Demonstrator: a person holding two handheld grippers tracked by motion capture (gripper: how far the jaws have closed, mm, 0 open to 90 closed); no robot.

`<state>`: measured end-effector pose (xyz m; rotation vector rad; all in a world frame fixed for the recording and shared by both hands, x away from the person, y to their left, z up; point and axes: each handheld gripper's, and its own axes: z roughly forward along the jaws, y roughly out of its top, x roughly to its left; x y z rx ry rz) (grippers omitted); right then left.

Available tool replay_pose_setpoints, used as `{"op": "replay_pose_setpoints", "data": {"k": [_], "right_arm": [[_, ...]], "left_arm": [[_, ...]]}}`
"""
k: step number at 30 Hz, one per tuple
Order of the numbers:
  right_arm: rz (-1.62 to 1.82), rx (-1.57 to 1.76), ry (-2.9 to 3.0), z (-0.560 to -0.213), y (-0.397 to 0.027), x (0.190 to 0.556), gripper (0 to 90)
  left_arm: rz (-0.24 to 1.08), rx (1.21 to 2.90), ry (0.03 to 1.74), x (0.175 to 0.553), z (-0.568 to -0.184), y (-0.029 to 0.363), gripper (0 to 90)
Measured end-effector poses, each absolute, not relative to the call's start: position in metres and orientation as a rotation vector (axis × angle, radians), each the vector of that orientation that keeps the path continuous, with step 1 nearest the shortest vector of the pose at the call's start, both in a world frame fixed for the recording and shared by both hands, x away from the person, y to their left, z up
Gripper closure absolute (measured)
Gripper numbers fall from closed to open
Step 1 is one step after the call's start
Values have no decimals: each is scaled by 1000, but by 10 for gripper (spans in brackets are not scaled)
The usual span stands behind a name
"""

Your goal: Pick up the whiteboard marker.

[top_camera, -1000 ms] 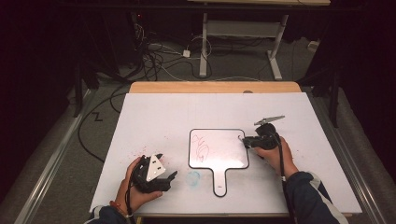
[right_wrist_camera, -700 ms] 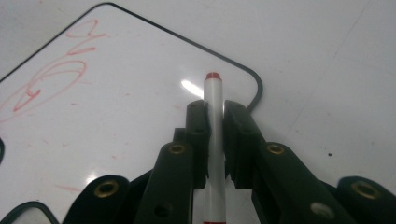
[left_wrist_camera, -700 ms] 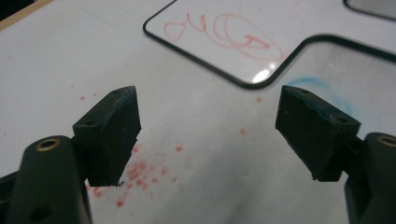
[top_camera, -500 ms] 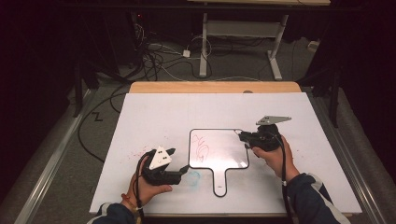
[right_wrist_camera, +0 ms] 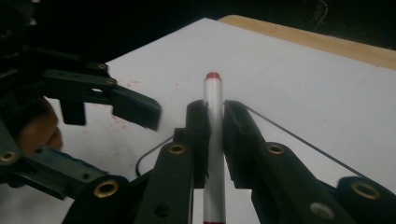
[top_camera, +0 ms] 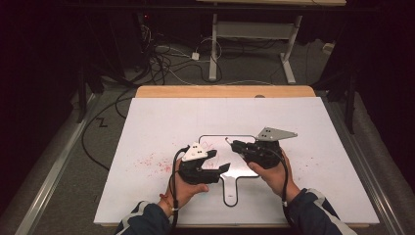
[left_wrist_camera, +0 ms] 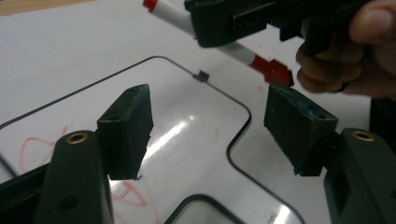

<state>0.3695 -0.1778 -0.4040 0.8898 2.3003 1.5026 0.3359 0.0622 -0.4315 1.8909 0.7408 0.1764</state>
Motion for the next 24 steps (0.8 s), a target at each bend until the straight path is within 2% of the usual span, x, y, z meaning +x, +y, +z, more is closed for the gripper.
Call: {"op": "replay_pose_setpoints", "data": {"k": [3,13,20,24], "right_arm": [[1526,870,2287,-403,-174,365,812],[1593,844,2288,-404,-169,358,812],[1605,828,2271,-403,-168,357,812],[1600,818,2273,-403,-167,355,812]], "left_arm": [[124,1865,750,339,-432,54,343],[64,1815,728,341,-433,36,409],[77,1830,720,343,-436,34,519],[98,1845,712,344,-436,35,616]]}}
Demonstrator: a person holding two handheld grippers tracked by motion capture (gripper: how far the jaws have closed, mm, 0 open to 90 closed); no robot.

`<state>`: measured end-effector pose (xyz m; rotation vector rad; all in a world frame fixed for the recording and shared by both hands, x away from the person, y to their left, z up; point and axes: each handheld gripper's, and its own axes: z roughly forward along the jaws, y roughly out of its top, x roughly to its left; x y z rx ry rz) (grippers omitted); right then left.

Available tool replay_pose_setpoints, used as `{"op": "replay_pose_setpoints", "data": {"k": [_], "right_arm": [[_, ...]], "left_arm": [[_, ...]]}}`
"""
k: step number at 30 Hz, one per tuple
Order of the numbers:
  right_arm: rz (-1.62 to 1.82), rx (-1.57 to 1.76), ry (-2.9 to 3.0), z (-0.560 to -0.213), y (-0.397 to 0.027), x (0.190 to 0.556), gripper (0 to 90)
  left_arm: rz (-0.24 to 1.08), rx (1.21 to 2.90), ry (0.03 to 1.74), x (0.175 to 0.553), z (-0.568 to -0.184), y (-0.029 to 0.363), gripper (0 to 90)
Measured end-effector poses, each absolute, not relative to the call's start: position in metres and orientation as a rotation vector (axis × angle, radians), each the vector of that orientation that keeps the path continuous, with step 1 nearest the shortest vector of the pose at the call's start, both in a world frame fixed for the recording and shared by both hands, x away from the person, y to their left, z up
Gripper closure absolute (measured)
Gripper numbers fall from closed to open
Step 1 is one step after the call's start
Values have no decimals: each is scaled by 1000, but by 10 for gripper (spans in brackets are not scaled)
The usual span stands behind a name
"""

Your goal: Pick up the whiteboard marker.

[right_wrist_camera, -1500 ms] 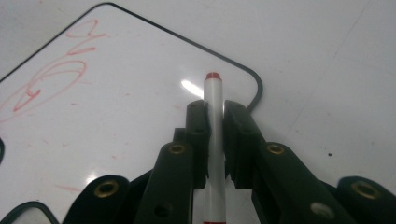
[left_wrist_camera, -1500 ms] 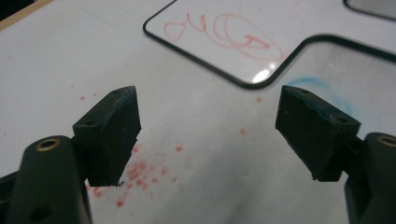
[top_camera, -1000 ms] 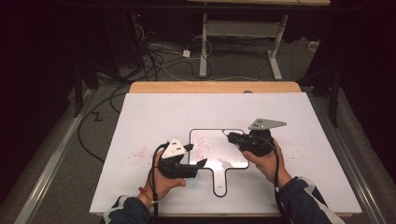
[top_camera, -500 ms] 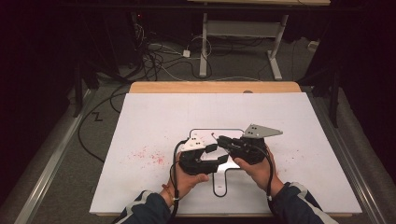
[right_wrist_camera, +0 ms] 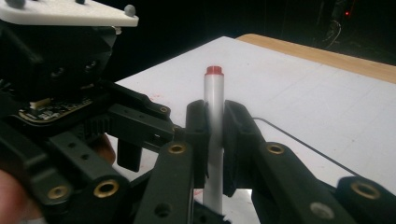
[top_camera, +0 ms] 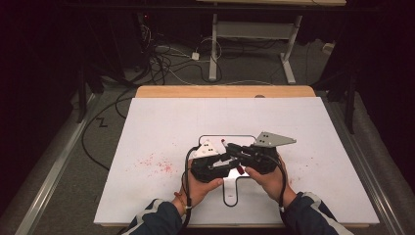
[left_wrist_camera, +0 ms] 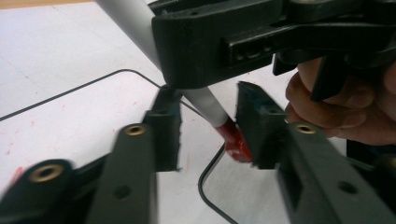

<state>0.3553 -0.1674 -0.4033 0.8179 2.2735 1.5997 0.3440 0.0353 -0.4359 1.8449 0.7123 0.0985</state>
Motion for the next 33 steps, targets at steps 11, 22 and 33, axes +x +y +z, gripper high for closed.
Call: {"op": "replay_pose_setpoints", "data": {"k": [11,22,33], "right_arm": [[1575,783,2258,-399,-167,349,810],[1541,654,2232,-395,-185,339,666],[1326,587,2112,-400,-217,323,429]], "left_arm": [[189,1881,721,344,-434,40,765],[274,1901,707,347,-431,49,784],[358,1929,696,351,-427,61,784]]}}
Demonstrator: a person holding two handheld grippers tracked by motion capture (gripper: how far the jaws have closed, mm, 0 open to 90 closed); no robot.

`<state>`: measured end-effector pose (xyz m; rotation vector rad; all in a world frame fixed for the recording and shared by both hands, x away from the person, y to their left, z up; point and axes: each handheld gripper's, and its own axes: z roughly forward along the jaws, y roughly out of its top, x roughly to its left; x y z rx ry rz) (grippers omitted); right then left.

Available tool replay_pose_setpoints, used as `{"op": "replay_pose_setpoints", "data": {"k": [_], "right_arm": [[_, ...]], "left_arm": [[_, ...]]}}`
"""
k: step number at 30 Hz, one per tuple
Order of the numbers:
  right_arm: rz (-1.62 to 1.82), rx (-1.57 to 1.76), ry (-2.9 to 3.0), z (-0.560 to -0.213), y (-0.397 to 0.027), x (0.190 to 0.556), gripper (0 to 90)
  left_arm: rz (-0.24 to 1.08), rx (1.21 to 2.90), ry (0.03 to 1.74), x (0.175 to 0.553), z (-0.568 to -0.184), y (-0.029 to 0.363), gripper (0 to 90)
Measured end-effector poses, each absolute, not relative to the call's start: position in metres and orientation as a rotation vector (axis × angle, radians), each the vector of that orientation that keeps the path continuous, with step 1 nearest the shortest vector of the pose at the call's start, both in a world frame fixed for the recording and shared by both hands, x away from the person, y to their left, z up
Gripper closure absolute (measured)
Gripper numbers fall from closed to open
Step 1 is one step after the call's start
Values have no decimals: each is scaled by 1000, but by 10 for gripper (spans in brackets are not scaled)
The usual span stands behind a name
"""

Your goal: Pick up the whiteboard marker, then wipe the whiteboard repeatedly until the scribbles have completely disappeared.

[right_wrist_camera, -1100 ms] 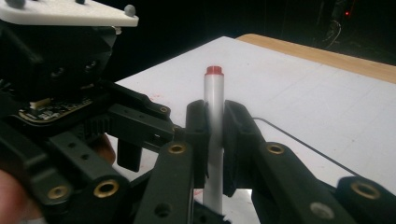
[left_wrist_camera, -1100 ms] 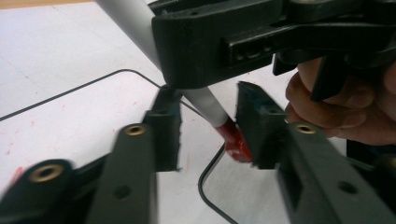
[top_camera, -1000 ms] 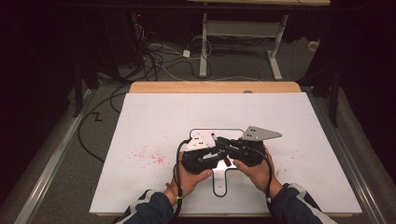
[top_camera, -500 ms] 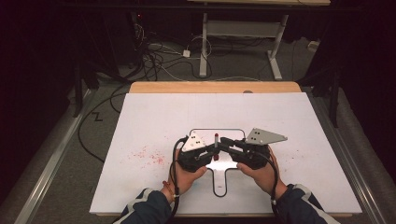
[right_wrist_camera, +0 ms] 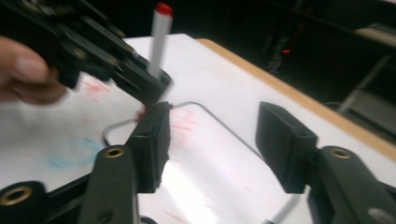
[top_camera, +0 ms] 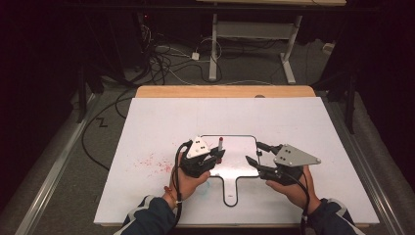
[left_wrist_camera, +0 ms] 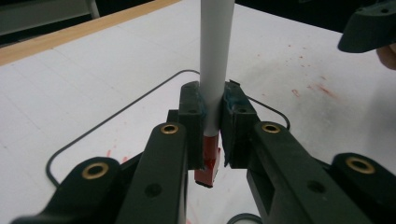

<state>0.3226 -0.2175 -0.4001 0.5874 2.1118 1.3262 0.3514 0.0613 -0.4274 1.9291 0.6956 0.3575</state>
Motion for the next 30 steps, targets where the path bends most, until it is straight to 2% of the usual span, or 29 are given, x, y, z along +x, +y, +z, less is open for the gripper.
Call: {"op": "replay_pose_setpoints", "data": {"k": [4,17,30], "right_arm": [[1252,608,2089,-406,-237,317,366],[1166,678,2104,-432,-268,301,314],[1131,731,2156,-446,-274,301,281]], "left_arm": [[370,1933,699,357,-427,66,784],[416,1936,692,371,-425,79,784],[435,1942,706,417,-444,88,783]]}}
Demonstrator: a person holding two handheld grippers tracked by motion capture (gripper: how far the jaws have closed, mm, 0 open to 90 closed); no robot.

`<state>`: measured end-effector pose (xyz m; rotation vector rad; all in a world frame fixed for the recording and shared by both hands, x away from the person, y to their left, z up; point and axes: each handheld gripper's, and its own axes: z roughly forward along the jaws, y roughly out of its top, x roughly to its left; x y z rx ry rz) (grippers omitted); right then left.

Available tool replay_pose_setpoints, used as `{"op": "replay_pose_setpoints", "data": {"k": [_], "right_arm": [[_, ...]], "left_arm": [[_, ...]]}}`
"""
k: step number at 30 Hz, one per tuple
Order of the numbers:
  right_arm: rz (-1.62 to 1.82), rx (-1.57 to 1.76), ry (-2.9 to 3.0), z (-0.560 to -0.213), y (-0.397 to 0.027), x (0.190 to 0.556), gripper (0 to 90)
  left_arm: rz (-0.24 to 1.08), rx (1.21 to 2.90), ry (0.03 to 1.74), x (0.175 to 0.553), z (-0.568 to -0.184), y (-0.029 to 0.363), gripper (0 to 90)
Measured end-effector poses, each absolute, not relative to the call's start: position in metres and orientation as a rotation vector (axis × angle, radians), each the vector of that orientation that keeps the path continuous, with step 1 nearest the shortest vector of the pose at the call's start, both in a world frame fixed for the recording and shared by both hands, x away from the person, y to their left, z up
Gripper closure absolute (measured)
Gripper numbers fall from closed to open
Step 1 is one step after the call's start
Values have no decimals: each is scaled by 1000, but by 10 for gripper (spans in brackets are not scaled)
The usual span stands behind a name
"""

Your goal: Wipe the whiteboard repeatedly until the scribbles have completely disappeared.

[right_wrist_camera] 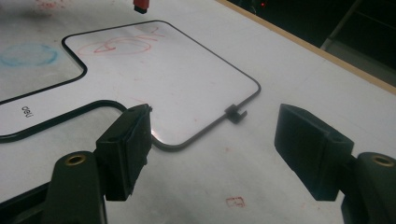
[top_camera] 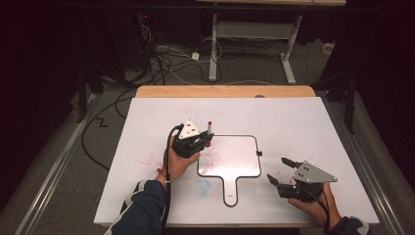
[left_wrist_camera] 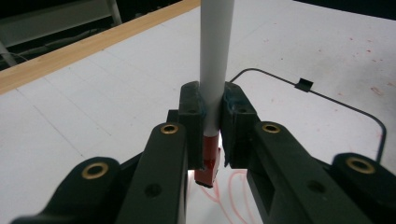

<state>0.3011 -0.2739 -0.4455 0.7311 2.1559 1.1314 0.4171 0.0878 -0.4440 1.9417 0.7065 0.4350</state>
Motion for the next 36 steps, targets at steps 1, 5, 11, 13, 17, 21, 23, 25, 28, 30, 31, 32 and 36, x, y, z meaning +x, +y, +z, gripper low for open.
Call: {"op": "replay_pose_setpoints", "data": {"k": [1,5,11,13,17,21,23,25,28,30,31,32,36], "right_arm": [[1130,725,2162,-446,-273,301,282],[1127,708,2179,-449,-270,300,283],[1093,698,2198,-455,-270,298,286],[1092,687,2198,-455,-269,296,287],[1083,677,2194,-454,-267,294,286],[1077,680,2196,-455,-267,292,287],[1074,677,2198,-454,-267,292,287],[1075,679,2200,-455,-268,291,287],[1074,675,2207,-455,-268,290,287],[1072,670,2206,-455,-267,289,286],[1074,669,2206,-455,-267,289,286],[1073,665,2205,-455,-267,289,286],[1071,661,2204,-454,-267,289,285]], "left_arm": [[444,1949,714,420,-446,87,783],[470,1980,727,432,-454,86,783],[491,2007,736,441,-465,84,783],[513,2011,736,442,-465,83,784],[462,1976,751,442,-467,80,785],[408,1960,714,438,-469,66,785],[392,1958,678,436,-469,57,785],[403,1971,639,435,-469,52,785],[430,1977,657,436,-468,55,785],[473,1981,705,438,-468,63,785],[474,1971,727,440,-469,68,785],[487,1967,746,441,-469,72,786],[511,1969,782,442,-468,82,786]]}}
